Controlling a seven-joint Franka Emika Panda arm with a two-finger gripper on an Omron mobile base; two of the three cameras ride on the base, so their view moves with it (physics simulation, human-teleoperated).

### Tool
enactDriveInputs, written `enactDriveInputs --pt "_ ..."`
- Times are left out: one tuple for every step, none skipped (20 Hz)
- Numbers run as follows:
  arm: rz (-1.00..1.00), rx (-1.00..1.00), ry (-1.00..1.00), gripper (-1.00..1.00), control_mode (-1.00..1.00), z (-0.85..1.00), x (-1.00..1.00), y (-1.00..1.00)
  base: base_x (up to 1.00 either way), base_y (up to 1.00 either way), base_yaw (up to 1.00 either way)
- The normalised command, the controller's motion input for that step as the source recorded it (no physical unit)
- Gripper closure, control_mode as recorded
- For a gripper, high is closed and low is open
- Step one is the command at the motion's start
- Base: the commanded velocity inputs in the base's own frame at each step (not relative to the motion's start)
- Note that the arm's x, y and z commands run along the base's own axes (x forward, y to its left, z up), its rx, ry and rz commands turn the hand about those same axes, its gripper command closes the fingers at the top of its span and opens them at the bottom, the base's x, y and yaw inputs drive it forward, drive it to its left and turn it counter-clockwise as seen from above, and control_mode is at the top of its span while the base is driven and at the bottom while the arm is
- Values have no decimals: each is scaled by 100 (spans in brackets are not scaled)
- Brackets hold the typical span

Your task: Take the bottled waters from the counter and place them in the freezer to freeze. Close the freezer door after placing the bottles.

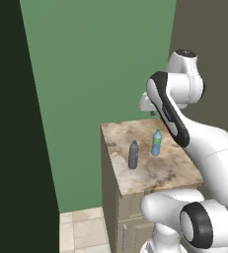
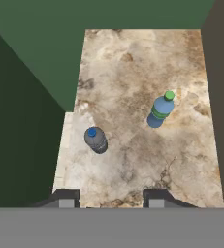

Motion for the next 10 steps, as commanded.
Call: enactDriveInputs --pt "0 -1 2 -100 -100 0 0 0 0 0 0" --pt "0 -1 1 -100 -100 0 0 -14 0 0 0" --pt "0 0 0 -100 -100 0 0 -14 0 0 0" --pt "0 0 0 -100 -100 0 0 -27 0 0 0" --pt "0 0 0 -100 -100 0 9 -33 0 0 0" --pt "0 0 0 -100 -100 0 4 -44 0 0 0" --pt "-2 0 0 -100 -100 -11 0 -51 0 0 0" --pt "-6 0 0 -100 -100 -3 0 -47 0 0 0" --pt "-7 0 0 -100 -100 -9 0 -45 0 0 0" --pt "-9 0 0 -100 -100 -14 0 -44 0 0 0"
